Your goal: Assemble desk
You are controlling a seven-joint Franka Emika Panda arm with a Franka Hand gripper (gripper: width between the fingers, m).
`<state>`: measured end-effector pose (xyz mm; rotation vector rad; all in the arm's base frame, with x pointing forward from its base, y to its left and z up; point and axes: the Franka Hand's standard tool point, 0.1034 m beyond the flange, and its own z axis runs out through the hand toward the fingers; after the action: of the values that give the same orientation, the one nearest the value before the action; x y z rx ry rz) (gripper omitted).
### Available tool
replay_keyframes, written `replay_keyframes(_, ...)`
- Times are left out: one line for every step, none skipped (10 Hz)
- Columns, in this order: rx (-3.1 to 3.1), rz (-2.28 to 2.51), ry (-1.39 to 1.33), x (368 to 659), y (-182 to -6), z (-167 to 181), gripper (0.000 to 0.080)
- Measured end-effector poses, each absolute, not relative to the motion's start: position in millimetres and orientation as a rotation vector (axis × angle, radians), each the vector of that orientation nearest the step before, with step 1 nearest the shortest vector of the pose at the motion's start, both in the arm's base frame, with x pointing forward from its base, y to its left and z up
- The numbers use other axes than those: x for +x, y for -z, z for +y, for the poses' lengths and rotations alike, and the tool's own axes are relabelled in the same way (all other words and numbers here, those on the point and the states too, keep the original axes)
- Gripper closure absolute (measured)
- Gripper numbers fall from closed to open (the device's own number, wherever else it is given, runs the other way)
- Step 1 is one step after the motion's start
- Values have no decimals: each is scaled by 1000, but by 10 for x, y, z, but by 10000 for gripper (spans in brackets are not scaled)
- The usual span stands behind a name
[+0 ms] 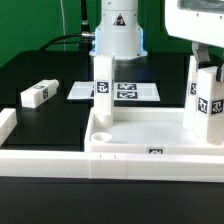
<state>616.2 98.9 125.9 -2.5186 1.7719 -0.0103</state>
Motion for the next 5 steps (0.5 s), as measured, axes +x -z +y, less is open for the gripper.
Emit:
replay_keyframes(-2442,1865,3,6167,-1258,985,509)
replay_keyframes(-2345,1981,2,6174,-1257,1000,509)
replay_keyframes(-2305,2023,-2,6174,-1258,1001,509)
replay_keyframes(-2241,2094,-6,6174,-1258,1007,509)
replay_keyframes(-2212,2125,-8,6174,-1258,1013,509)
